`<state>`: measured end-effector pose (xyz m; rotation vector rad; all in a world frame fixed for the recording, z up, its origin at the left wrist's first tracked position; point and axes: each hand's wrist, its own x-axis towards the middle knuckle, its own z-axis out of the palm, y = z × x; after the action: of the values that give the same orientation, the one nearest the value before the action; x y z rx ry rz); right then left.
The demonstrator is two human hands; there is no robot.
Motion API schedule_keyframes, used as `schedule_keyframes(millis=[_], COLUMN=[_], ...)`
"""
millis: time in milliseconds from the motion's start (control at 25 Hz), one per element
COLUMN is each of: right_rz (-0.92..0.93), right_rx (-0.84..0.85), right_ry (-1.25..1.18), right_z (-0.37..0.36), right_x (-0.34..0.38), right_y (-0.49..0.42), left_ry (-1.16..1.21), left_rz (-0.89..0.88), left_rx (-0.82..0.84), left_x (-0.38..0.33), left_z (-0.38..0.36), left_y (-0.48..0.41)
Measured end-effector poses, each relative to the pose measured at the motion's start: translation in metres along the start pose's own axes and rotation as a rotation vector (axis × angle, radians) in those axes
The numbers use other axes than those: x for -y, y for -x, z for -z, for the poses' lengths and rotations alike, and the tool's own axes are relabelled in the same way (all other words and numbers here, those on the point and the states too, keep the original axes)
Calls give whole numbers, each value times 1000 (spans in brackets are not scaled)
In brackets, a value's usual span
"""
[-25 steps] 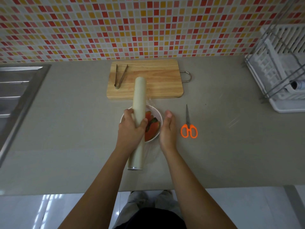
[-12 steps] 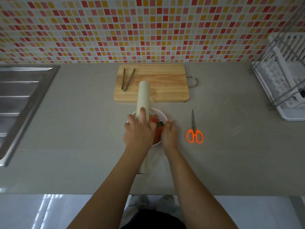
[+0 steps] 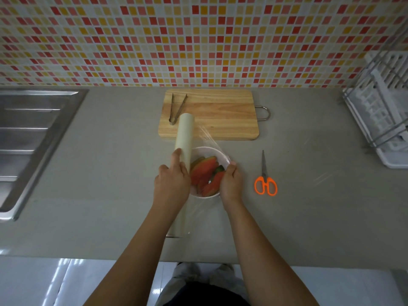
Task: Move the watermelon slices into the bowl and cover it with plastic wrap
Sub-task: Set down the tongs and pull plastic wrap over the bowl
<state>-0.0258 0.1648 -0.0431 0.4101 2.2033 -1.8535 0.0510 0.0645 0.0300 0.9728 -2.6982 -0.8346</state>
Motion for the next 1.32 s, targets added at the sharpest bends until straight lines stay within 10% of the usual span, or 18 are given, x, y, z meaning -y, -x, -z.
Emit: schedule_keyframes(millis=[280,720,1320], right_rz=[-25,-22,-40], right_rx=[-2,-12,2], right_ry=[-17,-12,-39], right_z=[0,7,9], right_x=[0,4,4], right_y=[1,-11,-24], left_ry=[-27,832,295], left_rz=[78,500,268], left_rx=[93,406,211], left_x=[10,63,64], left_z=[-4,17,-7], left_y=[4,-25,-6])
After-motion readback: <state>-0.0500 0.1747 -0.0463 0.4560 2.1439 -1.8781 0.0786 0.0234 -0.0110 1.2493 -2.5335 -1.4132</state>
